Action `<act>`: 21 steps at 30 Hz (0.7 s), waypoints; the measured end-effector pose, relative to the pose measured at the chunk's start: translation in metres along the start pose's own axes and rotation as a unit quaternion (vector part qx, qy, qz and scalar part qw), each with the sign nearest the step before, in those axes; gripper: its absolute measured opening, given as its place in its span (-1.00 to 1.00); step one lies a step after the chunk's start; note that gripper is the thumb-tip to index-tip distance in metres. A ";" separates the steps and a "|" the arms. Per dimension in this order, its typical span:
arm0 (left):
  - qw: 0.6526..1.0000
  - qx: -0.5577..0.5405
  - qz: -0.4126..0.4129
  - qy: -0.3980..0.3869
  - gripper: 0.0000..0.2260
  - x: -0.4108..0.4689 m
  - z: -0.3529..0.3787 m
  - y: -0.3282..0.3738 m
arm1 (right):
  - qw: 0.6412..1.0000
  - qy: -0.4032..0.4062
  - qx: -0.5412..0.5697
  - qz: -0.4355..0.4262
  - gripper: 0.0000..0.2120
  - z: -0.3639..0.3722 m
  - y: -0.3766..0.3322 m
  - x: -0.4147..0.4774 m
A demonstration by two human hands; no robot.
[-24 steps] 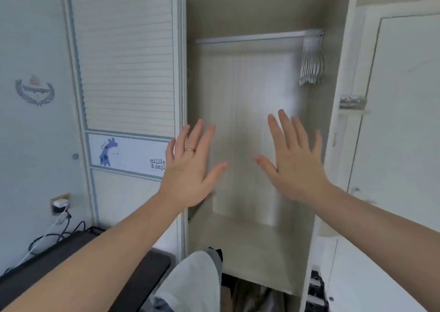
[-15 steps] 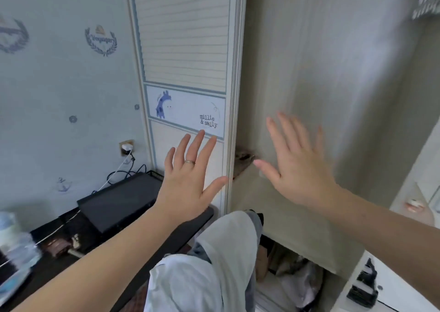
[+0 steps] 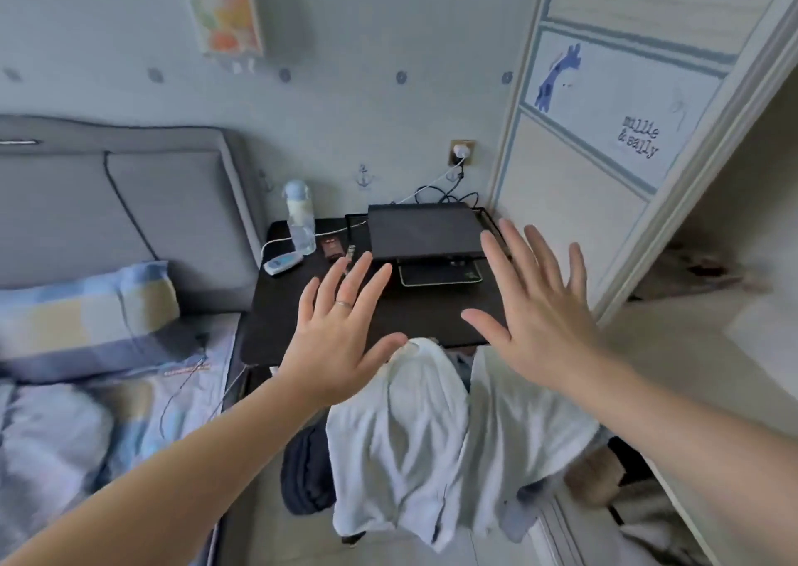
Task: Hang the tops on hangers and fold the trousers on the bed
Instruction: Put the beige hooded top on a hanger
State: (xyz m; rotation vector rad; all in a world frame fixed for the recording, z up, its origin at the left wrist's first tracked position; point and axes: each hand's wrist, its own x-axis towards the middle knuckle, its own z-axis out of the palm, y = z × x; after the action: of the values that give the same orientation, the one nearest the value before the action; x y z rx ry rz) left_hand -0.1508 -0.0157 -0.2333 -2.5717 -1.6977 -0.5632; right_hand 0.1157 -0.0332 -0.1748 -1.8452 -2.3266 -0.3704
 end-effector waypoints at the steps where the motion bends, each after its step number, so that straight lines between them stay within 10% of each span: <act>1: 0.999 0.013 -0.034 -0.002 -0.26 -0.016 -0.003 -0.006 | 0.999 -0.005 0.011 -0.032 -0.19 0.005 -0.012 0.005; 21: 0.856 0.074 -0.508 0.061 -0.27 -0.440 -0.089 -0.080 | 0.862 -0.060 0.126 -0.487 -0.20 0.020 -0.402 -0.073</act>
State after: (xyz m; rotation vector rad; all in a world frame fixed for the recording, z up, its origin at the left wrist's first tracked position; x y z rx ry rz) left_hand -0.4011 -0.3915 -0.2976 -1.3017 -2.7981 -0.5192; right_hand -0.2571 -0.1815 -0.2532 -0.4645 -3.0365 -0.0251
